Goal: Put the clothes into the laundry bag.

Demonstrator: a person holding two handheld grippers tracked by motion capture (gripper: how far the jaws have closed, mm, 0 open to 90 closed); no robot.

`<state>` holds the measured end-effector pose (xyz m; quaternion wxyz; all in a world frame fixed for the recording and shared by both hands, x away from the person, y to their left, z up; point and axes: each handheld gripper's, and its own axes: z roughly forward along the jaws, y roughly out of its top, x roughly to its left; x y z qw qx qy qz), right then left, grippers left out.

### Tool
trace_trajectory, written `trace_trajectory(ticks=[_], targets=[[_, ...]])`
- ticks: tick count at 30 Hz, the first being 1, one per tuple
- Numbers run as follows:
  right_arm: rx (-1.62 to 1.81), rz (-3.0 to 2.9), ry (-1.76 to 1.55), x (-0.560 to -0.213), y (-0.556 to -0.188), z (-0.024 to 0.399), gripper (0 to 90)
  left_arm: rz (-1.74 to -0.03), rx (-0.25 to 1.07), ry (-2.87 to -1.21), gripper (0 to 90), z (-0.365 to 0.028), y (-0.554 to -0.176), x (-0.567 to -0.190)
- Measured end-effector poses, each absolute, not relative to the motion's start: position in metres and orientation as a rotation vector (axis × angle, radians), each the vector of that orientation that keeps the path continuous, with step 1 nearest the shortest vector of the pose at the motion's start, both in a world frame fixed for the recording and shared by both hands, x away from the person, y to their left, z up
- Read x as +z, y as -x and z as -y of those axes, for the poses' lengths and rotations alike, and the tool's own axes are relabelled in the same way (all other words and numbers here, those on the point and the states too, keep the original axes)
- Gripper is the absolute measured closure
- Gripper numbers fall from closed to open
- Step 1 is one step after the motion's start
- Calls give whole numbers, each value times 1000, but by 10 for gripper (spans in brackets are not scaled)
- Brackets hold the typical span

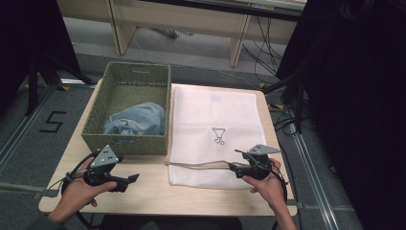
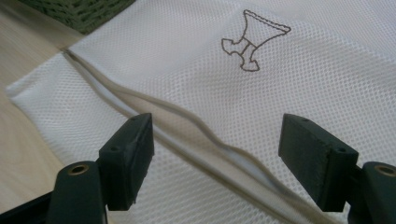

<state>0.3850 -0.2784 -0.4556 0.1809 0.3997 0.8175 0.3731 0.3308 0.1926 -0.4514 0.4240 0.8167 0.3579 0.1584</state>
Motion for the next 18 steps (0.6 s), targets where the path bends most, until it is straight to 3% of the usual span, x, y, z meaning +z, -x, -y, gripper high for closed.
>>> trace_trajectory(ticks=[18], targets=[[777,-2506,-984,-489,-423,240,321,-908,392,-2046,151,-193,-331,-452]])
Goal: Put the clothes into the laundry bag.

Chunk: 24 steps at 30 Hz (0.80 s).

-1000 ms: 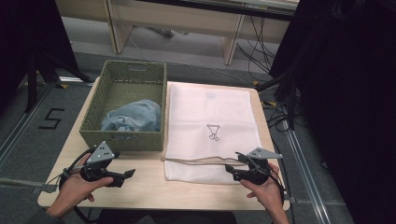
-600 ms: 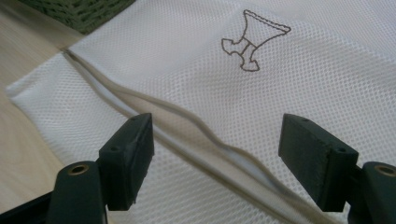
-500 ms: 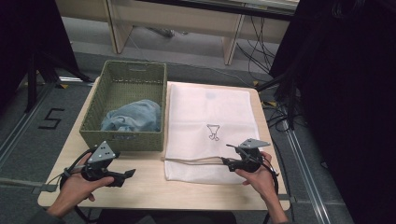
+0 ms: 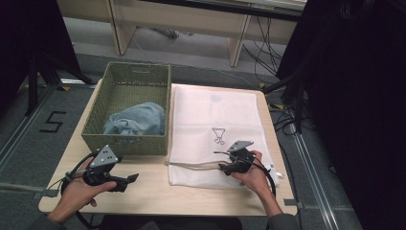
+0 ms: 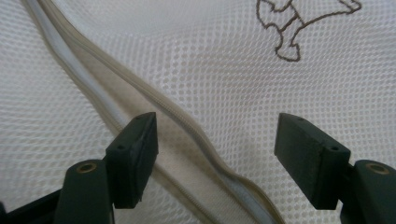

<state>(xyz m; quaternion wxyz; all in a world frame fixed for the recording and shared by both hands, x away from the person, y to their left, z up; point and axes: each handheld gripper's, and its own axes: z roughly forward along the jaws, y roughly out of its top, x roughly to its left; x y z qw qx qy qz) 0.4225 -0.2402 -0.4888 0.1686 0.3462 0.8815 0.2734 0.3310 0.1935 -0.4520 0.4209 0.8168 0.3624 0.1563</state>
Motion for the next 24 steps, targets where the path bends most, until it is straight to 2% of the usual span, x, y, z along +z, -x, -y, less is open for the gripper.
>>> trace_trajectory(ticks=[2,4,5,6,9,10,11,24], targets=[[744,-2515,-953,-493,-427,237,357,-893,401,-2057,151,-194,-332,-452],[730,-2508,-936,-496,-432,234,433,-895,397,-2048,151,-193,-332,-452],[743,-2498,-935,-497,-436,232,560,-902,401,-2050,151,-193,-331,-452],[743,-2498,-935,-497,-436,232,560,-902,401,-2050,151,-193,-331,-452],[743,-2491,-857,-485,-438,228,781,-890,400,-2056,151,-194,-332,-451],[743,-2491,-857,-485,-438,228,781,-890,400,-2056,151,-194,-332,-451],[766,-2449,-816,-476,-439,226,832,-907,390,-2045,151,-194,-332,-453],[882,-2311,-764,-439,-441,229,857,-906,398,-2039,155,-192,-332,-452]])
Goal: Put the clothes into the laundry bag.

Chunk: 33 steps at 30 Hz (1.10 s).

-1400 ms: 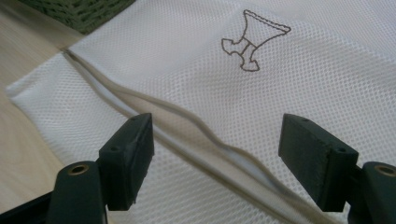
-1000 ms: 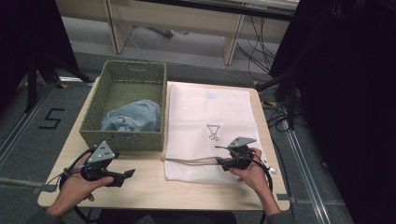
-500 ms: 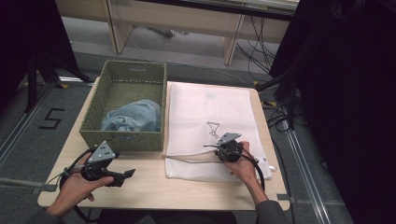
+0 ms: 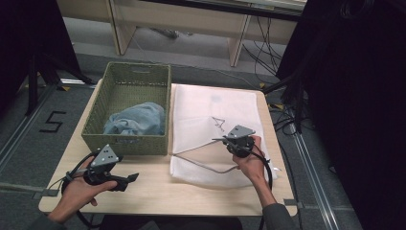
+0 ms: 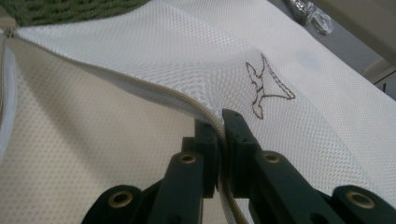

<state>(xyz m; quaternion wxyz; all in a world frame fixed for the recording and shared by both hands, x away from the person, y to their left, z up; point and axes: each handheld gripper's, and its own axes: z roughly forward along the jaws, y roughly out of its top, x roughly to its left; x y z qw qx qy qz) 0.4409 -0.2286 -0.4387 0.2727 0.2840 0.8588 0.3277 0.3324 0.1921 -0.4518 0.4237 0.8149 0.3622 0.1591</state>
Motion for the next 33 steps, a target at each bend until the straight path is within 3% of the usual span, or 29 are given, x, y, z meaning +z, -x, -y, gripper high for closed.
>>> trace_trajectory(ticks=[19,24,33], targets=[[1008,-2227,-764,-409,-447,230,861,-905,450,-1970,153,-195,-341,-435],[1009,-2231,-774,-407,-447,230,860,-926,543,-1879,150,-208,-359,-409],[1013,-2226,-771,-407,-448,230,856,-995,541,-1867,147,-223,-422,-381]])
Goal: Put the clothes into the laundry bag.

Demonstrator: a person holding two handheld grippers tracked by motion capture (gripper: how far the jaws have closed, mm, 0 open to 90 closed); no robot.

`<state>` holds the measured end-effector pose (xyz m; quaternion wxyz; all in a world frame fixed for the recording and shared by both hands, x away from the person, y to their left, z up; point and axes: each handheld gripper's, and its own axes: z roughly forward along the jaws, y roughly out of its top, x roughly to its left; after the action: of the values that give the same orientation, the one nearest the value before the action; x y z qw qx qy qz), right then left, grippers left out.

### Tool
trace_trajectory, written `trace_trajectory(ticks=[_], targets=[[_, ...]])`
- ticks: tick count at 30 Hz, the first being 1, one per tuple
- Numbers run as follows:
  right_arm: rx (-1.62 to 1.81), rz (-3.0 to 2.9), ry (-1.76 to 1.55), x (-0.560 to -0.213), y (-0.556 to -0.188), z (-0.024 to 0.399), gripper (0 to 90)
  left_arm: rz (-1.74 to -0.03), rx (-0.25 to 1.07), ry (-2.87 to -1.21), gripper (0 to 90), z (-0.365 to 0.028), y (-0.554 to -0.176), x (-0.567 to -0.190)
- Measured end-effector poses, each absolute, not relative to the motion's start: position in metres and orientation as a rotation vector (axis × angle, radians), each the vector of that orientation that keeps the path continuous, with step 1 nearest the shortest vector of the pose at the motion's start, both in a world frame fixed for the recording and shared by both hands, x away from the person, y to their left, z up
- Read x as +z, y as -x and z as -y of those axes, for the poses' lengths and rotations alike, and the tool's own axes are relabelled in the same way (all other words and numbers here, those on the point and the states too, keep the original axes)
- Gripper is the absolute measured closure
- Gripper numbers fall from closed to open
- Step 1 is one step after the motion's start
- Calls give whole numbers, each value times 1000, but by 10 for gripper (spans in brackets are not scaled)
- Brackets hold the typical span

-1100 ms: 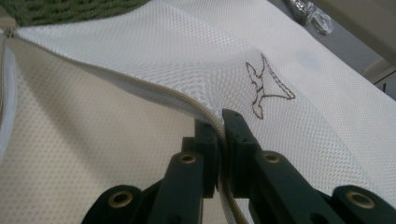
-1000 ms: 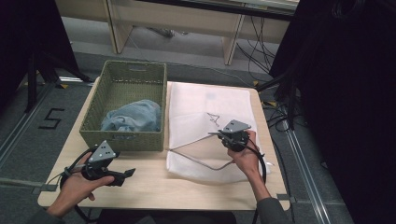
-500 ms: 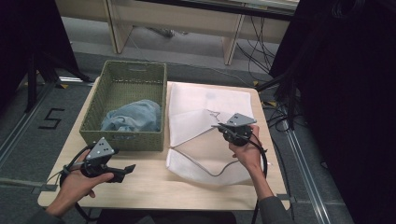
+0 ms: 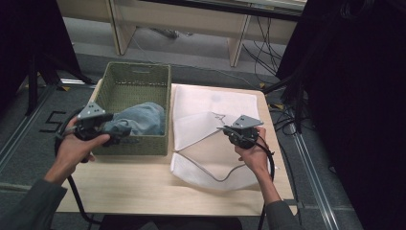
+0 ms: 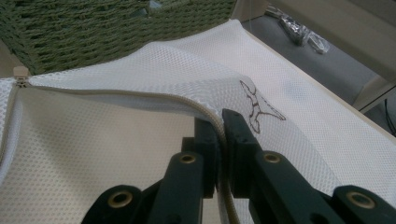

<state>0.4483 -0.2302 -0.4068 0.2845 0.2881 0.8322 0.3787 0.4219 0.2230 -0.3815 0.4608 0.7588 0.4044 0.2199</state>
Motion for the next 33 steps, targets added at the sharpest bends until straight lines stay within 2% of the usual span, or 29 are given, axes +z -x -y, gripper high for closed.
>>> trace_trajectory(ticks=[7,13,19,23,30,33], targets=[[1015,-2233,-772,-405,-448,230,856,-1013,502,-1987,149,-213,-484,-373],[1021,-2232,-764,-405,-449,231,856,-1025,476,-2059,150,-200,-518,-382],[1026,-2237,-759,-407,-450,232,856,-1032,465,-2119,151,-181,-540,-398],[1018,-2243,-746,-407,-450,232,854,-1139,439,-2087,151,-178,-555,-421],[1017,-2250,-752,-411,-451,231,852,-1175,416,-2100,145,-165,-561,-440],[1022,-2264,-749,-413,-451,230,851,-1184,406,-2156,144,-162,-561,-447]])
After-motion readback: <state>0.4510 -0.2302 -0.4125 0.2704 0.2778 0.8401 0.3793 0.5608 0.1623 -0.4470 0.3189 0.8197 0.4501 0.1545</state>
